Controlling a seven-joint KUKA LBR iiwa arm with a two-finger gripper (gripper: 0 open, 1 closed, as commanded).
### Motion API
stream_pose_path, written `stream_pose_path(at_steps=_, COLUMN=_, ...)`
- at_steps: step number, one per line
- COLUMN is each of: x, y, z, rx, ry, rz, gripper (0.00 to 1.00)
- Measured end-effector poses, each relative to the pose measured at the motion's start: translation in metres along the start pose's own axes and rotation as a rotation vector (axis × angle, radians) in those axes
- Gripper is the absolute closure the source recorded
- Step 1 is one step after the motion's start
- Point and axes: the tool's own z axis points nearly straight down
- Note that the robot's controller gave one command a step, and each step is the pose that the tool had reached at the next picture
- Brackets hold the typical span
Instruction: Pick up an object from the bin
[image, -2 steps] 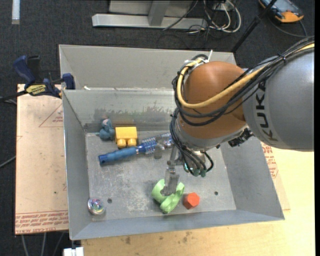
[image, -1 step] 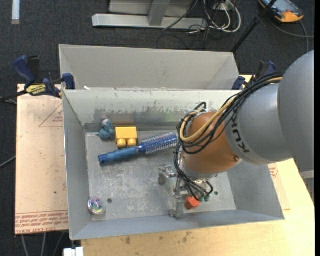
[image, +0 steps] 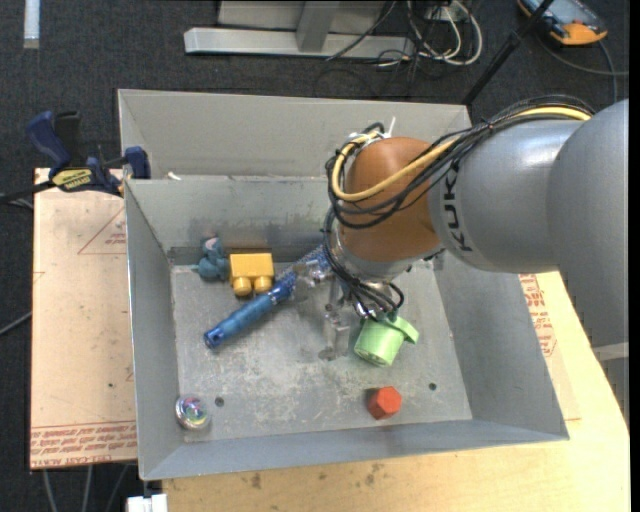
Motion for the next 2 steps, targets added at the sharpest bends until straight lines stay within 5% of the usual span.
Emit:
stream_pose_path(at_steps=1, x=-0.054, y=-0.034, z=0.002, rx=0.000, ry=0.005, rz=-0.068, gripper=0.00)
stream_pose_path(at_steps=2, x=-0.074, y=0.031, z=0.030, rx=-0.003, ry=-0.004, rz=-0.057, gripper=0.00)
